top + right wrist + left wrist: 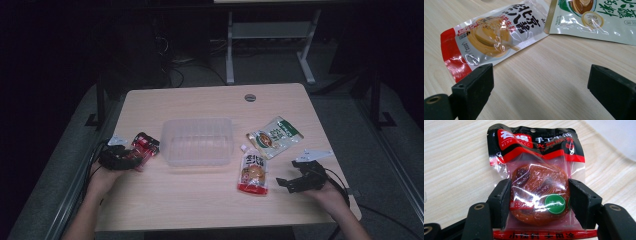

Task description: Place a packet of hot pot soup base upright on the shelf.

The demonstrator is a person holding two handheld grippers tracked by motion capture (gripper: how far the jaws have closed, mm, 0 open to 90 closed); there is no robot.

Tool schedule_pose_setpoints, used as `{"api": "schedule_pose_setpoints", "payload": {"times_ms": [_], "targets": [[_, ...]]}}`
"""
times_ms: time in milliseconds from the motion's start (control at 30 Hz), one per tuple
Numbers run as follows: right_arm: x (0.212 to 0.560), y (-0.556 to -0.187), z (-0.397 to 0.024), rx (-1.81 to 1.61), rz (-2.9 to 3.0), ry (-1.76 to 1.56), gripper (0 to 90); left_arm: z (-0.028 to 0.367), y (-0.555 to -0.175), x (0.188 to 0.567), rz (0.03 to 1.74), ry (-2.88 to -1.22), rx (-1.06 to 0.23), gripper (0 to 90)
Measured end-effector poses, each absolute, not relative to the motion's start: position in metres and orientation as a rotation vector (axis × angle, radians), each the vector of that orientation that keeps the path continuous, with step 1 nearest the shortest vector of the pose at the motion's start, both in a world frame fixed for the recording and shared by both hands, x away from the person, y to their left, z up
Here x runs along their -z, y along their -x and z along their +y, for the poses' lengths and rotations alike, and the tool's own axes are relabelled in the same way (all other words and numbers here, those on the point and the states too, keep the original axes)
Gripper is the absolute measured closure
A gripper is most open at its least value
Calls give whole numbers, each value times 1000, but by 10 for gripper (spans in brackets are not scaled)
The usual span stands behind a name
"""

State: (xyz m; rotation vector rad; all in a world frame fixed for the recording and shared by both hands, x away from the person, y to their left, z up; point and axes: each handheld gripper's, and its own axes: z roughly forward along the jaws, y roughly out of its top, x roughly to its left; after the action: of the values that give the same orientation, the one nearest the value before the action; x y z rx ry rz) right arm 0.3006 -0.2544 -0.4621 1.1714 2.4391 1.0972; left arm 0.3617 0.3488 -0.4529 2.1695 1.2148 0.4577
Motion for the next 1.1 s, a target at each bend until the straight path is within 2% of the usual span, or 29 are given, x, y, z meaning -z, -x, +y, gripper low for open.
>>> {"api": "schedule_pose_setpoints", "payload": {"times_ms": [200, 500, 1100], "targets": [[462, -301, -255, -1095, 2443, -1165, 61, 350, -360, 450, 1213, -2140, -401, 385], [462, -301, -256, -1101, 2437, -1171, 61, 357, -352, 434, 1184, -2120, -405, 386], [462, -300, -256, -1099, 2431, -1188, 61, 363, -282, 402, 1139, -2164, -367, 387]]}}
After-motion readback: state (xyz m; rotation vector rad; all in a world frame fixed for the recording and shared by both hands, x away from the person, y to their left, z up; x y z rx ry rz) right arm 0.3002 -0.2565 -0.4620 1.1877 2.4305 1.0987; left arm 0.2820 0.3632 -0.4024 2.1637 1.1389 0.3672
